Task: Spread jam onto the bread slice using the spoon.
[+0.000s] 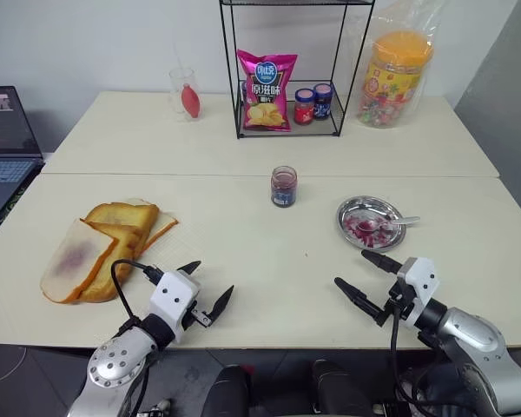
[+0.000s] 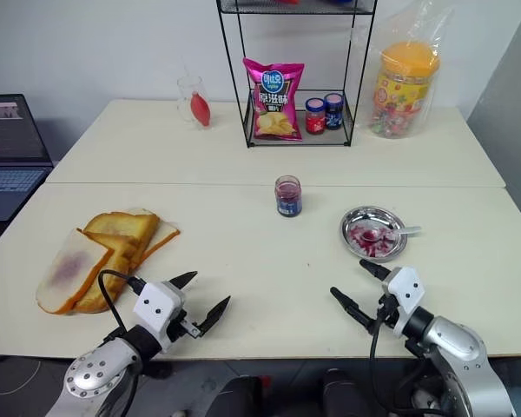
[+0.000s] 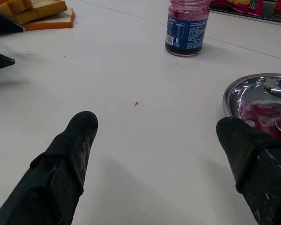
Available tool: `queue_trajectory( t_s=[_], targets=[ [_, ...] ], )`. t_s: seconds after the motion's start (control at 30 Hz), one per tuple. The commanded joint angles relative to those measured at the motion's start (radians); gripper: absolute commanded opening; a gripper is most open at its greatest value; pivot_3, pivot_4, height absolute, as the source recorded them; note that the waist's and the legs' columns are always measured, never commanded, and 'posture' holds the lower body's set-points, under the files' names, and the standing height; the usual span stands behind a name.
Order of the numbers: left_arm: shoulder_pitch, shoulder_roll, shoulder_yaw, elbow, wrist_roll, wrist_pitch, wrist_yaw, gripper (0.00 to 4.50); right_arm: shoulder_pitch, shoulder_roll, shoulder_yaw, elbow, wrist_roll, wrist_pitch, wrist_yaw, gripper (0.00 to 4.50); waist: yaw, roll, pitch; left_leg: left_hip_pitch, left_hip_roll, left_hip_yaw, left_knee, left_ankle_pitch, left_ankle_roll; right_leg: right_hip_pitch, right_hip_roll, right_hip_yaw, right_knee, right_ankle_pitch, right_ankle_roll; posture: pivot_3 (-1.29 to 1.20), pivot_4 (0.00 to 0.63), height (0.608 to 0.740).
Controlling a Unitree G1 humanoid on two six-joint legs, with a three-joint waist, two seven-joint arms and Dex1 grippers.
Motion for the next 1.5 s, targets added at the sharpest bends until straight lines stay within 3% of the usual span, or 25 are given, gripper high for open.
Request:
queue_trajectory(
  t_s=[0.03,0.37,0.67,1.13,1.5],
  targets=[
    [-0.009,0.000,0.008,-0.015,-0.006,-0.015,0.006,4.46,-0.010,-0.003,-0.003,-0.026,0.000,-0.014,0.001,4.47,0.000,0.000,0.000,0.000,0.000,0.000,0.000,0.000,0.000,0.000,0.000,0.000,0.000,0.000,0.000,0.00,0.150,0.740],
    [-0.021,0.007,-0.016,0.001,0.055,-0.049,0.013,4.46,-0.007,0.002,0.007,-0.033,-0.009,-0.013,-0.009,4.47,0.000,0.000,0.000,0.000,0.000,0.000,0.000,0.000,0.000,0.000,0.000,0.000,0.000,0.000,0.000,0.00,0.150,0.740],
    [-0.018,-0.008,0.037,0.008,-0.053,-0.127,-0.039,4.46,-0.029,0.004,0.022,-0.033,-0.012,-0.006,-0.016,4.47,0.000,0.000,0.000,0.000,0.000,0.000,0.000,0.000,0.000,0.000,0.000,0.000,0.000,0.000,0.000,0.00,0.150,0.740],
    [-0.018,-0.026,0.083,0.004,-0.023,-0.198,0.028,4.46,-0.071,0.011,0.053,-0.021,-0.026,-0.014,-0.016,4.47,0.000,0.000,0.000,0.000,0.000,0.000,0.000,0.000,0.000,0.000,0.000,0.000,0.000,0.000,0.000,0.00,0.150,0.740],
    [-0.072,-0.093,0.318,-0.020,-0.147,-0.040,0.203,4.46,-0.166,0.014,0.070,-0.043,-0.005,0.016,-0.001,4.47,-0.001,-0.002,-0.001,0.001,0.000,-0.001,0.000,0.000,0.000,0.001,0.000,-0.001,0.000,0.000,0.001,0.00,0.150,0.740]
  ],
)
